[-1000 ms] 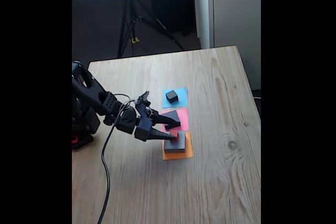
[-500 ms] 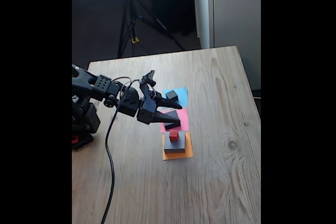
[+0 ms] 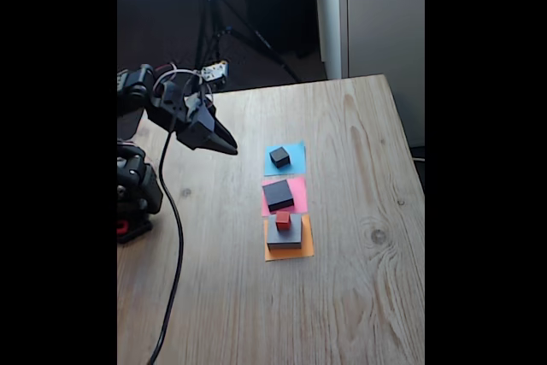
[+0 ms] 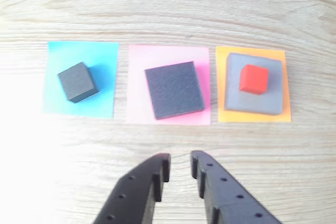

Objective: Tower of hanoi

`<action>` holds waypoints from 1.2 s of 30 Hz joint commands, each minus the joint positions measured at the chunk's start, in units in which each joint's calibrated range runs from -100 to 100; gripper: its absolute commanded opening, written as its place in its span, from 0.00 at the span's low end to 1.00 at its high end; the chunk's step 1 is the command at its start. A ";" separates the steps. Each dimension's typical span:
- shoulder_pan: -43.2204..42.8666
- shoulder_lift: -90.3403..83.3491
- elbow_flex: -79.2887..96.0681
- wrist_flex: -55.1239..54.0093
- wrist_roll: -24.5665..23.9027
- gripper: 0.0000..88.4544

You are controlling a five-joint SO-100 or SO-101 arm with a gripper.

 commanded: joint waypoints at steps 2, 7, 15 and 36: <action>-5.73 -1.79 -12.35 10.11 -4.53 0.00; -9.99 -0.35 -22.35 17.15 1.32 0.00; -15.51 0.78 -23.89 16.26 9.01 0.00; -16.68 -6.79 48.29 -59.74 13.19 0.43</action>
